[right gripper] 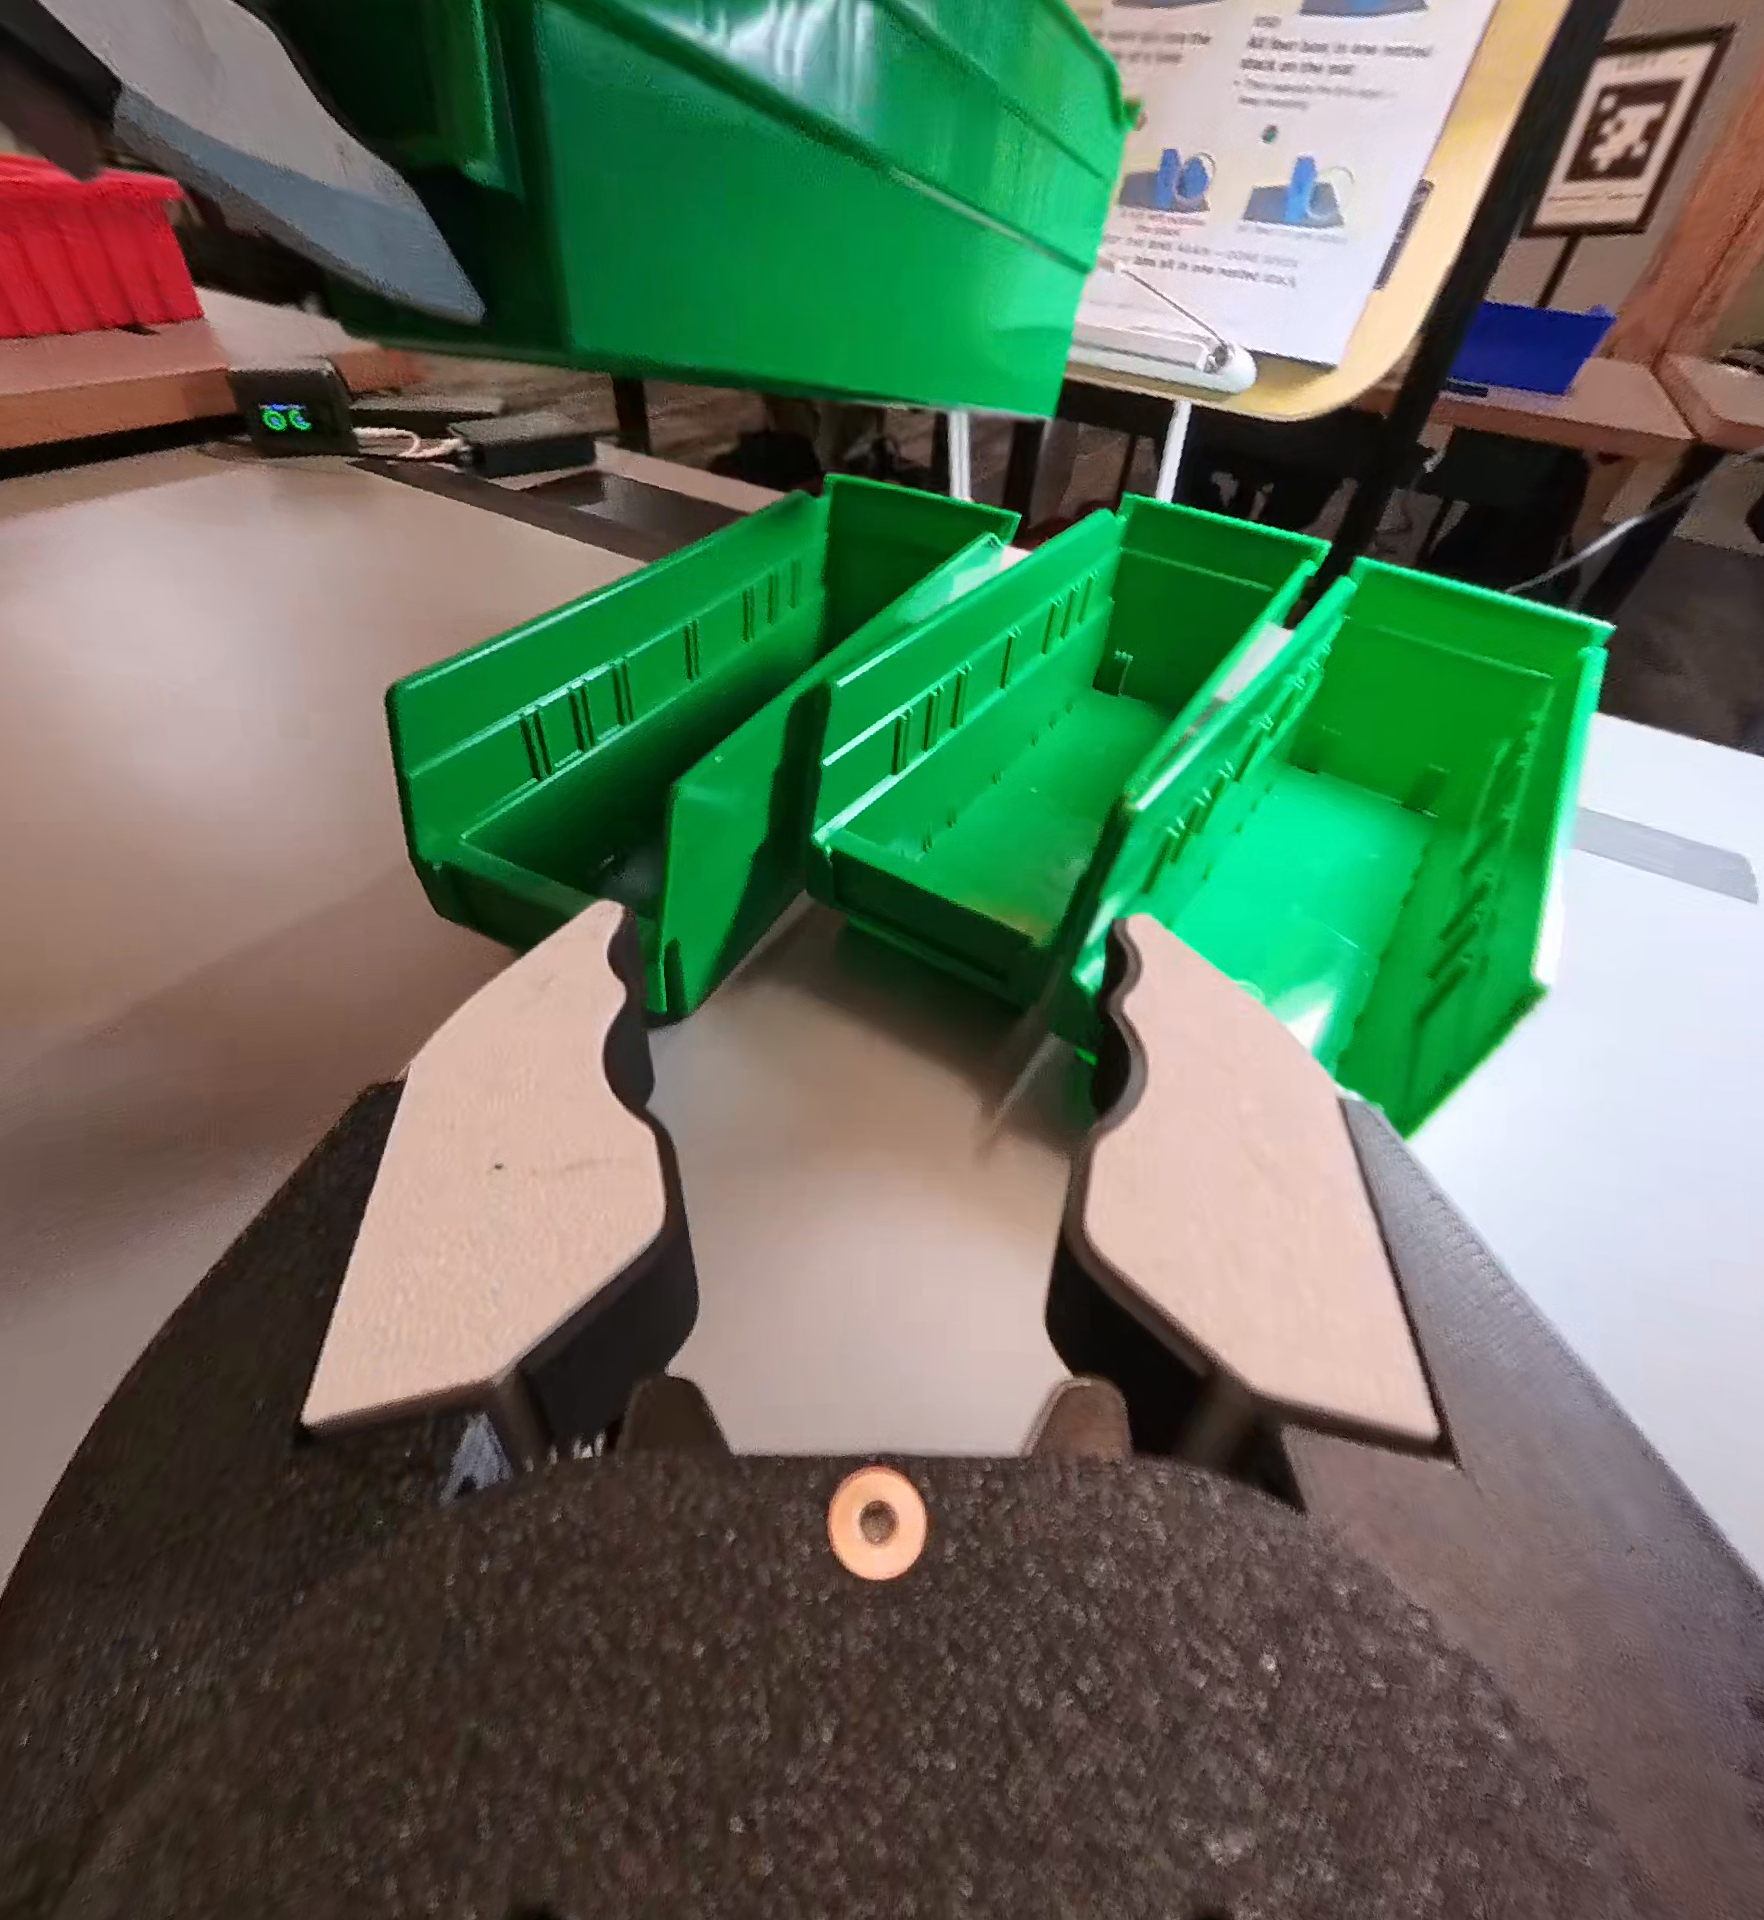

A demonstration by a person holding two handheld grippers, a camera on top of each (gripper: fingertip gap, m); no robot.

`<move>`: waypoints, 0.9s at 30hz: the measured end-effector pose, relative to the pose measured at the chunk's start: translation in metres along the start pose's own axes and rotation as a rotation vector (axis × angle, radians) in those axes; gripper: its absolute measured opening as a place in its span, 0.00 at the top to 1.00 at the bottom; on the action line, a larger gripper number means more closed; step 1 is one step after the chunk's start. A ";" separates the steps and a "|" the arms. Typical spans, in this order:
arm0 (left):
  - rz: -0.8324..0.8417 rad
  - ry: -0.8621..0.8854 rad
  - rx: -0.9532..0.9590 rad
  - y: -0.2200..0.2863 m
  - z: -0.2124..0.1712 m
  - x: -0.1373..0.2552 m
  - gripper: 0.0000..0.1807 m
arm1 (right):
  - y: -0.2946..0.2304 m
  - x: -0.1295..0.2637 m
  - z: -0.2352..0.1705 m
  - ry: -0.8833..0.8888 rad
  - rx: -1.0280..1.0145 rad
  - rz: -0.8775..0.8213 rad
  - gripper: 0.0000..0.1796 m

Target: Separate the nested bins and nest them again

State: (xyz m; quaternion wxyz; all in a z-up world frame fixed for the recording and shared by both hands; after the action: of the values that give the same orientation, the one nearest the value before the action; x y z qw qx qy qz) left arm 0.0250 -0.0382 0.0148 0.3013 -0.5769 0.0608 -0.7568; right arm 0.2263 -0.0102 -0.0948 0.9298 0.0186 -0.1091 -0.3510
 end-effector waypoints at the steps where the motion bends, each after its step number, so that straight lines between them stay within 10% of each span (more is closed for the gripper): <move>1: 0.008 0.000 0.002 -0.001 0.001 0.002 0.83 | 0.004 0.004 -0.002 0.002 -0.003 -0.016 0.54; 12: 0.083 -0.055 0.065 0.003 -0.048 0.018 0.83 | 0.050 0.043 -0.030 0.052 -0.076 -0.173 0.54; 27: 0.055 -0.132 0.033 0.088 -0.159 -0.075 0.83 | 0.048 0.033 -0.041 0.034 -0.087 -0.137 0.55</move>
State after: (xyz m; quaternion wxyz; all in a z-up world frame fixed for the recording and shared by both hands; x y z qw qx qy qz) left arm -0.0739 -0.1108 -0.1383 0.3345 -0.6188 0.0441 -0.7093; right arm 0.2905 0.0023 -0.1236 0.9052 -0.0087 -0.0765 -0.4179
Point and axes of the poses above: each gripper's, where its closed fingertips meet, x back along the fingers, z out of its top, y = z × x across the jaws, the point moved 7 cm from there along x, back along the fingers, and after that the axes turned 12 degrees about -z, right-handed, at the moved point
